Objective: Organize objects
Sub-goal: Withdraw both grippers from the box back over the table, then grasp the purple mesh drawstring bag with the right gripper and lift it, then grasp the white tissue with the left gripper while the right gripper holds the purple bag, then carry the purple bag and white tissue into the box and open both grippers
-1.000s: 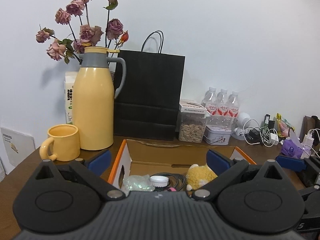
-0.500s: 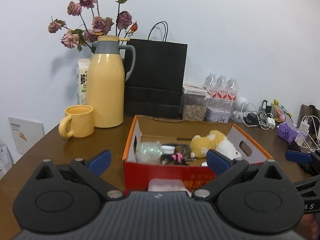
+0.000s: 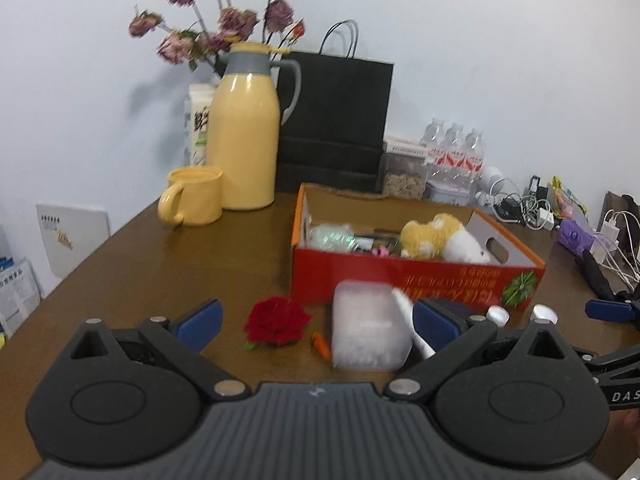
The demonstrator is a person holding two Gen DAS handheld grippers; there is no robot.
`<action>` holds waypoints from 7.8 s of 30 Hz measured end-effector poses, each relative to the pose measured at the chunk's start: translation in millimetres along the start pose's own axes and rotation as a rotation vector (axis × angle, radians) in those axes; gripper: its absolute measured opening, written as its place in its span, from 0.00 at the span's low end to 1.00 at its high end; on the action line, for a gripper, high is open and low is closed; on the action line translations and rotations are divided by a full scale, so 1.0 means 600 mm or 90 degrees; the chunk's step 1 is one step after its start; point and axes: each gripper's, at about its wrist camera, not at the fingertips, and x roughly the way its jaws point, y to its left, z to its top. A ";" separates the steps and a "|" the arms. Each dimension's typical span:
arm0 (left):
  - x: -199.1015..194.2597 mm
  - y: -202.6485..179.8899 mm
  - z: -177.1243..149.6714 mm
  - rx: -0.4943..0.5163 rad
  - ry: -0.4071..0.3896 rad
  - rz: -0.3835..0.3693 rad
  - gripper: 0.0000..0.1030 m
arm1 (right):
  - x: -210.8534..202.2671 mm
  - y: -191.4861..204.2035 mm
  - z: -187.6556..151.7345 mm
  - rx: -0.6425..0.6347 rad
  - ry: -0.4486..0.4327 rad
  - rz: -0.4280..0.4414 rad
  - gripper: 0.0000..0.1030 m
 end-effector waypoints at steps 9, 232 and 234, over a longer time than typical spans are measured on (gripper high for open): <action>-0.008 0.019 -0.040 -0.014 0.043 0.006 1.00 | -0.004 0.039 -0.046 -0.007 0.066 0.025 1.00; 0.283 -0.084 0.131 -0.054 -0.032 -0.001 1.00 | 0.277 -0.048 0.133 0.091 -0.058 0.002 0.96; 0.277 -0.083 0.132 -0.055 -0.050 0.018 1.00 | 0.269 -0.049 0.133 0.091 -0.069 -0.003 1.00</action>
